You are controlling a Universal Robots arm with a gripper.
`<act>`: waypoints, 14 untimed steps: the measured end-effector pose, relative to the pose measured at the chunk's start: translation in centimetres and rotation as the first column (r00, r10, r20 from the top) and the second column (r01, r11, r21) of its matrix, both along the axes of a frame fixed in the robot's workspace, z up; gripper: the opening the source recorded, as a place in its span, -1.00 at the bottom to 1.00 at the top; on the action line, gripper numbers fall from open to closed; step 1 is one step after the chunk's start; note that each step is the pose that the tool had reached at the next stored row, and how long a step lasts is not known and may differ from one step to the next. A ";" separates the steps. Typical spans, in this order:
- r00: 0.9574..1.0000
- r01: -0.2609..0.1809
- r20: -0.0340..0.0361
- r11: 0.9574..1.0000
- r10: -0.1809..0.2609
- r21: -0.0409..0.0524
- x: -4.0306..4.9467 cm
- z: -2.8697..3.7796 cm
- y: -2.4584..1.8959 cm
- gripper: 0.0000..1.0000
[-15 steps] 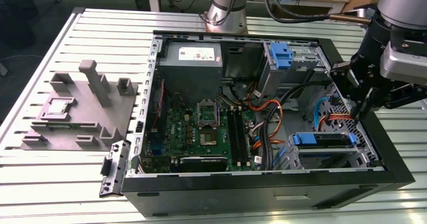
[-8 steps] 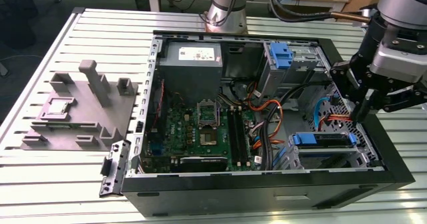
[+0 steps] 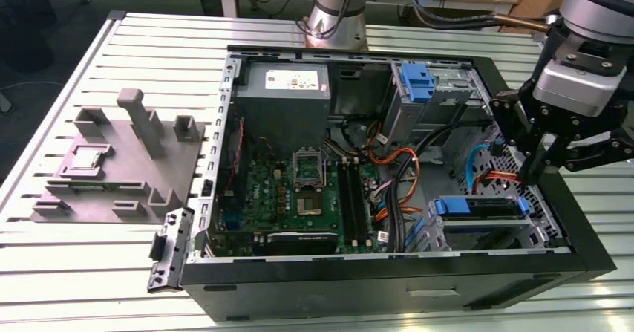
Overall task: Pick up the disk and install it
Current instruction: 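Insert the first disk wire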
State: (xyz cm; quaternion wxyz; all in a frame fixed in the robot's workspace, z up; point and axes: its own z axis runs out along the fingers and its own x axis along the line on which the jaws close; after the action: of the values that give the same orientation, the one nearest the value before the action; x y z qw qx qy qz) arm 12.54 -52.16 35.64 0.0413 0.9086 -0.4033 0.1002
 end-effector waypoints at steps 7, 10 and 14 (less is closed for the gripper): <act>0.997 0.075 0.000 0.997 -0.075 0.000 0.00 -0.03 0.00 -0.67; 0.997 0.075 0.000 0.997 -0.075 0.000 0.00 -0.03 0.00 -0.67; 0.995 0.099 0.000 0.995 -0.099 0.000 0.01 -0.05 0.01 -0.67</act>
State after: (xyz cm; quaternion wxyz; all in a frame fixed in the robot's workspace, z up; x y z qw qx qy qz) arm 12.55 -52.15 35.59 0.0461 0.8876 -0.4478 0.0980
